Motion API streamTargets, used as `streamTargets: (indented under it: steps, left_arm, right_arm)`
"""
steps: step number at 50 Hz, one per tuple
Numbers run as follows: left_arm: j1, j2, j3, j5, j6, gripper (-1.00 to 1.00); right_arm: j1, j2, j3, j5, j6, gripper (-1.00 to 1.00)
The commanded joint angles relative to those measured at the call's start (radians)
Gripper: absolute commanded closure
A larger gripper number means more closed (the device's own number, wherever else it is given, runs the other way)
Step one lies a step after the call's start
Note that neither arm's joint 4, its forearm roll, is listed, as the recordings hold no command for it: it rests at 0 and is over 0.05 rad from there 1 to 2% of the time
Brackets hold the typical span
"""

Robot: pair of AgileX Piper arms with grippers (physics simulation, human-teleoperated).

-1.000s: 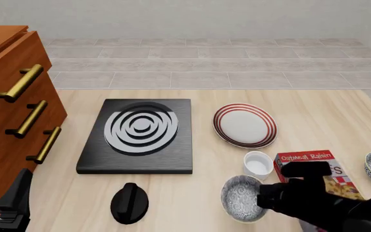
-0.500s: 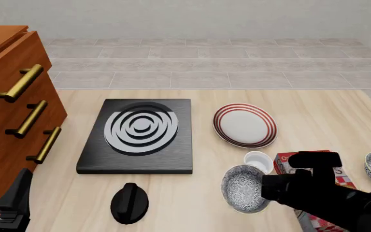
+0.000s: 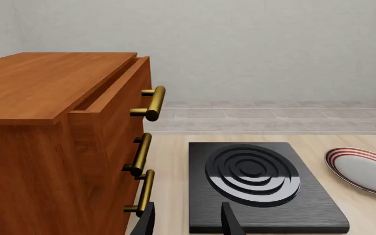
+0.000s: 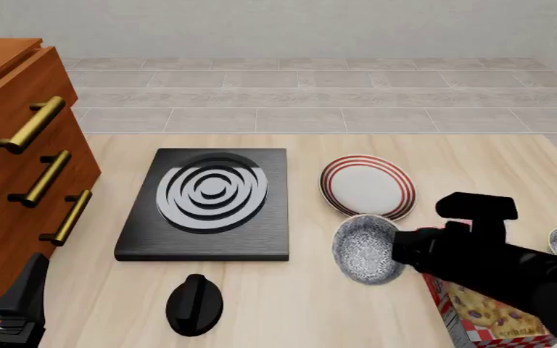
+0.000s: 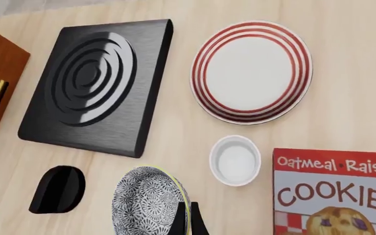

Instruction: Pick the akita bowl next to the ramekin and place it on the plate.

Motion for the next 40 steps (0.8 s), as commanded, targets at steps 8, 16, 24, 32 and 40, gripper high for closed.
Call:
streamTargets:
  steps: [8,16,24,32,40]
  left_arm:
    - [0.0,0.0,0.0,0.0,0.0,-1.0]
    - [0.0,0.0,0.0,0.0,0.0,-1.0]
    - [0.0,0.0,0.0,0.0,0.0,-1.0]
    - [0.0,0.0,0.0,0.0,0.0,-1.0]
    - [0.0,0.0,0.0,0.0,0.0,-1.0]
  right_arm:
    - [-0.068,0.067,-0.105,-0.017,-0.03,1.0]
    - [-0.08,0.086,-0.133,-0.025,-0.029,1.0]
    - [-0.118,0.12,-0.151,-0.052,-0.047,1.0]
    - [-0.147,0.155,-0.164,-0.079,-0.055,1.0]
    - [-0.19,0.193,-0.192,-0.098,-0.077,1.0]
